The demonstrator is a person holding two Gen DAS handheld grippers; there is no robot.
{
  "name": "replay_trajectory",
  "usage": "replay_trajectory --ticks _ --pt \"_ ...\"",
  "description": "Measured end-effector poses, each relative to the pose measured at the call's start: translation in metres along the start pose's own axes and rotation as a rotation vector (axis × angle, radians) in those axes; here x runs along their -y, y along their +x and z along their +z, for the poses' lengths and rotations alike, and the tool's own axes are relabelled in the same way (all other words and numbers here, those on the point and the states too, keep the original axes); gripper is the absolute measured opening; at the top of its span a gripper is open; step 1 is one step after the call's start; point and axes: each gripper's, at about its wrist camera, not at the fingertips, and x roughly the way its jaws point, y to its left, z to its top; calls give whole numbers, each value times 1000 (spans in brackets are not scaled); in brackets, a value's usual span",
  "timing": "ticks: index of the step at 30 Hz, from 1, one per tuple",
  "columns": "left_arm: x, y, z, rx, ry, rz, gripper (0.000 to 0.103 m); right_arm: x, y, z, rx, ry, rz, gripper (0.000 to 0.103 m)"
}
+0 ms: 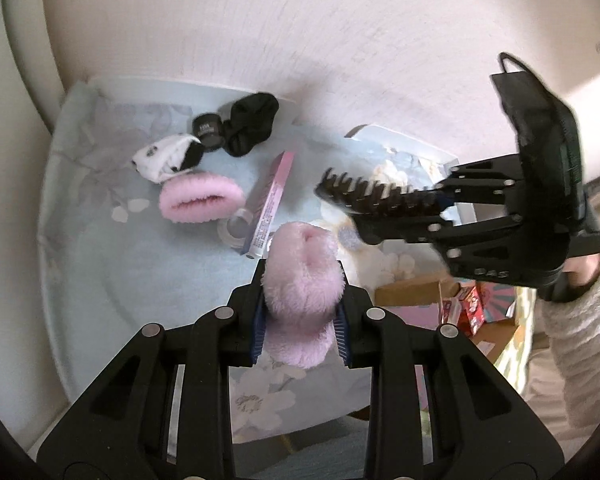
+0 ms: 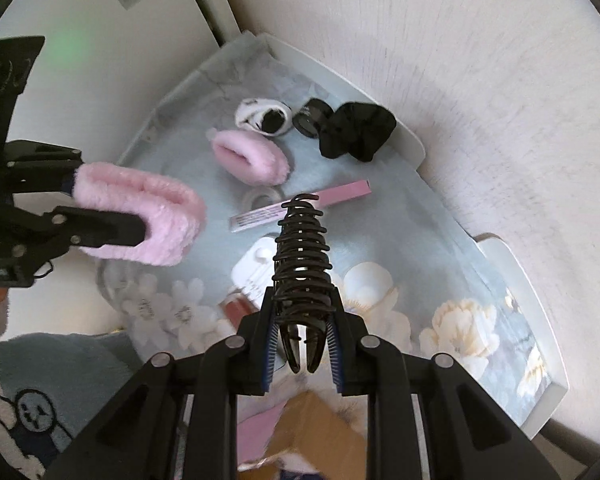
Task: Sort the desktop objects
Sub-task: 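Carry the hair tie and claw clip over the cardboard box with both grippers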
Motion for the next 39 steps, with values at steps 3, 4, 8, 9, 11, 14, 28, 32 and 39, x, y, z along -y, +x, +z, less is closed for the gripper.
replay_trajectory --ticks 3,4,8,9,11,14,28,32,39 --pt "10 -18 -4 30 46 97 25 -5 -22 -11 36 48 19 21" --pt "15 -23 -6 40 66 110 25 -3 -30 -14 46 53 25 21" --pt "37 -34 -7 59 132 150 25 -6 -59 -35 74 61 6 21" --pt "43 -36 -7 63 147 155 25 -6 -67 -43 80 63 -8 21" --pt "54 -38 -6 75 168 148 25 -6 -76 -51 92 66 -19 21" --pt "76 -39 -6 85 205 137 25 -1 -91 -70 111 85 -32 21" --pt "189 1 -26 50 426 77 25 31 -120 -173 117 228 -67 21" --pt "212 16 -33 33 467 59 25 41 -125 -199 121 264 -74 21" --pt "256 44 -52 -13 544 45 25 56 -113 -242 85 318 -65 21"
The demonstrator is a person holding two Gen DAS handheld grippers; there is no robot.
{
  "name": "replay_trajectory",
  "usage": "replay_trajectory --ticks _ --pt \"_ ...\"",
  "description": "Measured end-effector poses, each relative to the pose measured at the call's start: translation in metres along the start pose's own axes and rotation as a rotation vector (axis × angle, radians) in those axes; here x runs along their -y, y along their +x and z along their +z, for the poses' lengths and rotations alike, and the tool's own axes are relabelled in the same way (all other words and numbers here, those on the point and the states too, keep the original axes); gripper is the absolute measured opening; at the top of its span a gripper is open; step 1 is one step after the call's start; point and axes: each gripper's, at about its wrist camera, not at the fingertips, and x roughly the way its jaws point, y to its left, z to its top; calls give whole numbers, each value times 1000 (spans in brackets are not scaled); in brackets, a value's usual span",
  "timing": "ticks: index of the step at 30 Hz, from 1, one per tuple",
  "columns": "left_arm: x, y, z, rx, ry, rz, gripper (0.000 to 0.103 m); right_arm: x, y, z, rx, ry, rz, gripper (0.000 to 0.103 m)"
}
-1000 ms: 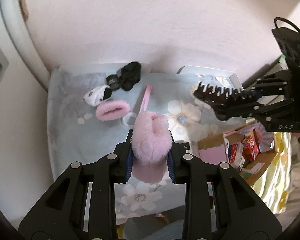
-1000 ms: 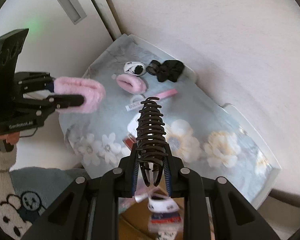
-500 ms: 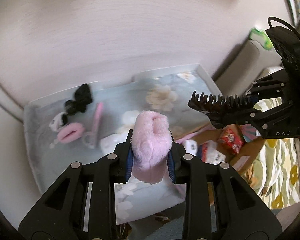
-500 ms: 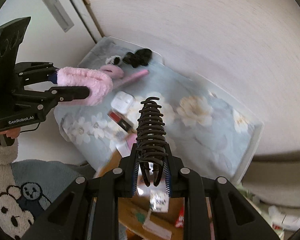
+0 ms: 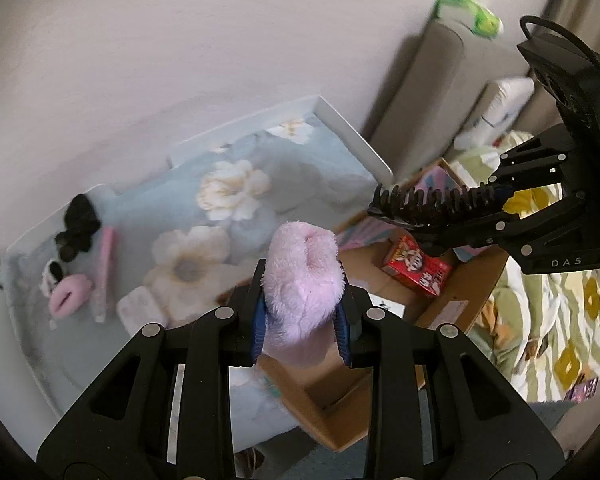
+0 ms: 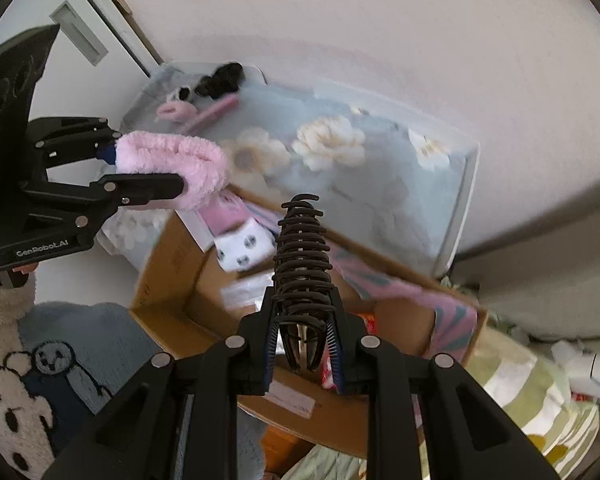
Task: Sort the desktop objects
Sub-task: 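Carry the hair tie and claw clip over the cardboard box with both grippers, then open the right gripper to drop the claw clip while the left drops the hair tie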
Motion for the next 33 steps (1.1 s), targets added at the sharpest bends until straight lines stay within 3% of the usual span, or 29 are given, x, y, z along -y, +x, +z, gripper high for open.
replay_trajectory --ticks 10,17,29,31,33 --pt "44 44 -7 -74 82 -14 25 29 25 -39 -53 31 9 21" --pt "58 71 -13 -138 83 -38 25 40 43 -53 -89 34 38 20" --pt "62 70 -10 -132 90 -5 26 33 49 -50 -85 -30 58 21" --pt "62 69 -9 -131 93 16 31 31 49 -49 -83 -50 54 37" --pt "58 68 -9 -141 71 27 53 29 48 -48 -85 -69 44 97"
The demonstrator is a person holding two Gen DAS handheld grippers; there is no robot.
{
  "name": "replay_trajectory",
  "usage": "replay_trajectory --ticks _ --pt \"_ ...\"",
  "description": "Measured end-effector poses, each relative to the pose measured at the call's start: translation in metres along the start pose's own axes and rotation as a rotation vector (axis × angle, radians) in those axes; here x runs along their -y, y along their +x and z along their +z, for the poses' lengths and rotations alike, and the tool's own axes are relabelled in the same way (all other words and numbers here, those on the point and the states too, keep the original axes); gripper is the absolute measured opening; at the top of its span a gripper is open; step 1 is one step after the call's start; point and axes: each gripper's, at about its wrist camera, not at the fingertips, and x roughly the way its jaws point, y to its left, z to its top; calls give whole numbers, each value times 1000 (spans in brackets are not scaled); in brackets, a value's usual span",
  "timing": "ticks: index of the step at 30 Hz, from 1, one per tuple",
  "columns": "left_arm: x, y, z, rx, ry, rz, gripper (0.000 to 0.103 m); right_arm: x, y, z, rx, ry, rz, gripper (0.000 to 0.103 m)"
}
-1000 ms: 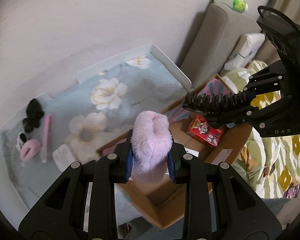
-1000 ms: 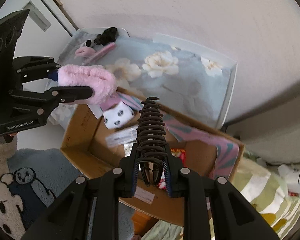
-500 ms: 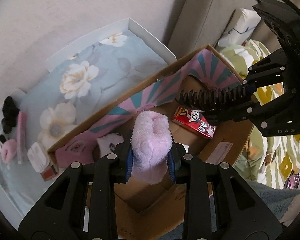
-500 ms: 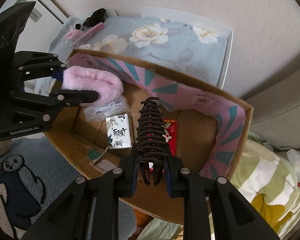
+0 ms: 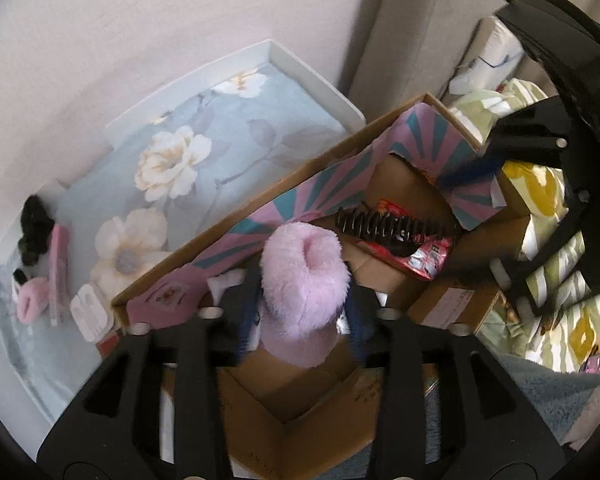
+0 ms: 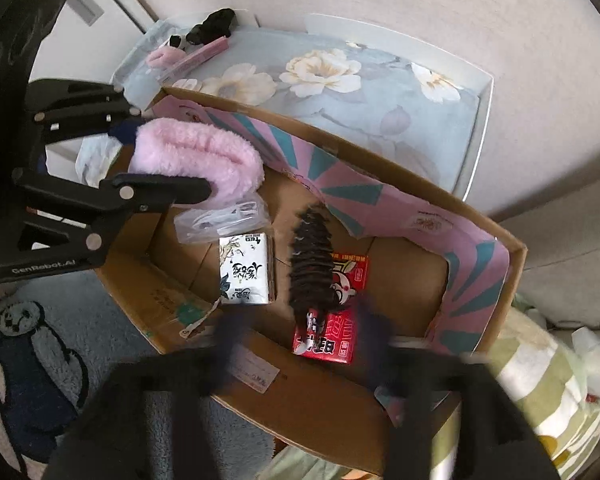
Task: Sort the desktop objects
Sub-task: 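Open the right gripper to drop the claw clip while the left drops the hair tie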
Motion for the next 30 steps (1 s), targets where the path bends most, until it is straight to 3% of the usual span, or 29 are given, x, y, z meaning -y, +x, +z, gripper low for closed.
replay_trajectory --ticks 1,2,4,9,14,20,27,30 --pt "-2 -2 -1 7 -8 -6 88 -2 -1 0 7 -10 -9 103" --pt "-3 -6 -2 25 -11 -9 102 -3 -2 -1 13 -14 -4 102" --pt "-4 -14 -4 72 -9 -15 103 -5 -1 -3 7 -30 3 102" --pt "-7 -16 -9 72 -10 -11 103 -7 2 -4 15 -54 -102 102" --pt "-12 -22 -16 73 -16 -8 103 -6 -2 -1 32 -24 -76 102" --pt "-26 -34 -22 92 -59 -60 103 -18 -13 3 61 -20 -90 102" --pt "-40 -53 -28 132 -57 -62 103 -28 -13 9 16 37 -74 102" --pt "-45 -60 -32 142 -51 -54 103 -34 -21 12 58 68 -77 102"
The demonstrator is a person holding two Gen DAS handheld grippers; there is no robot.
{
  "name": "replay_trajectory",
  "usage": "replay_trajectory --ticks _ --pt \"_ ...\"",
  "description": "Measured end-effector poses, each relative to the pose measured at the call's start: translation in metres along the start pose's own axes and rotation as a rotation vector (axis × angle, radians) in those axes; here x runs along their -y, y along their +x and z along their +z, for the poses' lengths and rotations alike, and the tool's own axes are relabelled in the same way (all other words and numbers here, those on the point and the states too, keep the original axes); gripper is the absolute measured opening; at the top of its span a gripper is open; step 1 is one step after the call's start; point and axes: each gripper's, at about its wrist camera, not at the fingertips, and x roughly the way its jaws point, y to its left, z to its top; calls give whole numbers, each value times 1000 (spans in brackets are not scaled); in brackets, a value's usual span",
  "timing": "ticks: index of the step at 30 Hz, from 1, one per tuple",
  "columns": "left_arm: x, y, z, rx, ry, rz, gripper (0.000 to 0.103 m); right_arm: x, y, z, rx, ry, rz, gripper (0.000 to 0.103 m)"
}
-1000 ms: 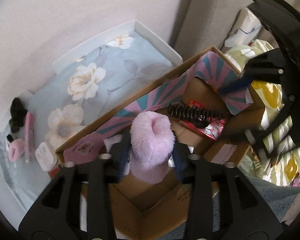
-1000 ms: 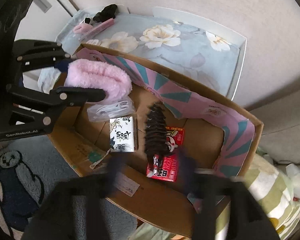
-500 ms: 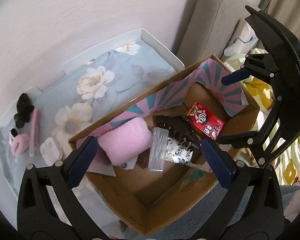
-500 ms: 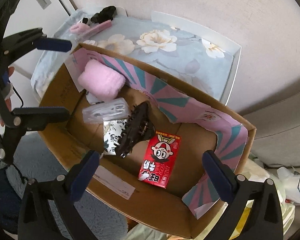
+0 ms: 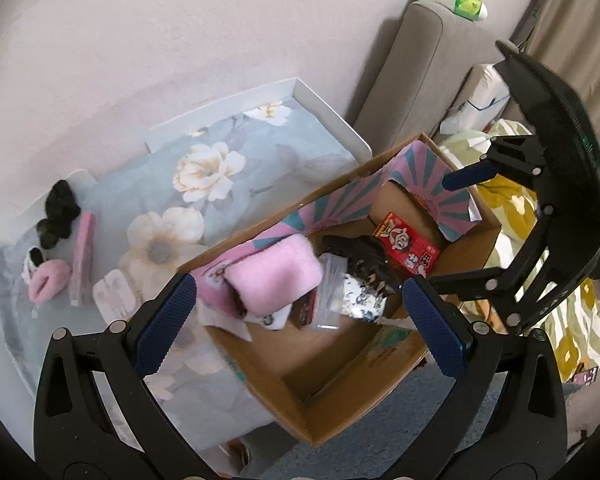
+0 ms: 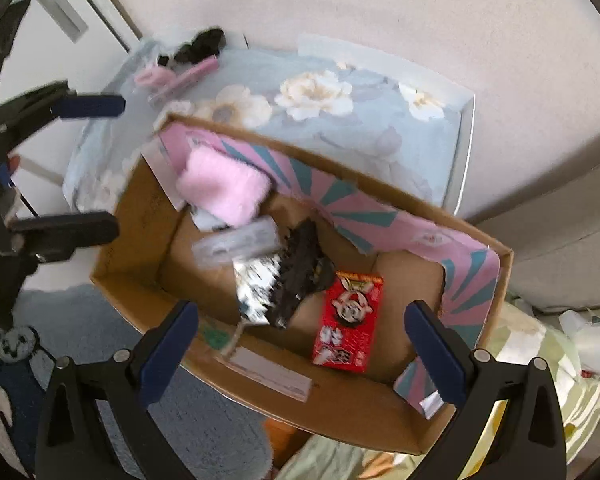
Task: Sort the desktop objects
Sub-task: 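Open the right gripper to drop the claw clip while the left drops the hair tie, then move both grippers back over the tray toward the remaining items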
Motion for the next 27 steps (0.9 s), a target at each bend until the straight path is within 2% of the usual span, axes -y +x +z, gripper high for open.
replay_trajectory --ticks 3,10,15,19,23,27 --pt "-4 -7 -3 8 15 14 103 -6 -7 4 30 7 5 102" --pt "-22 -21 -11 14 1 23 103 -26 -13 17 -29 -3 -47 102" --pt "-43 -38 -18 47 -15 58 103 -36 -23 29 -12 23 12 102" --pt "-80 -55 -25 47 -112 82 103 -51 -21 39 -19 -11 -22 102" --pt "-123 -73 -35 79 -206 69 103 -67 -20 53 2 -35 -9 102" --pt "-162 -89 -45 90 -256 152 103 -84 -19 72 21 -59 -6 102"
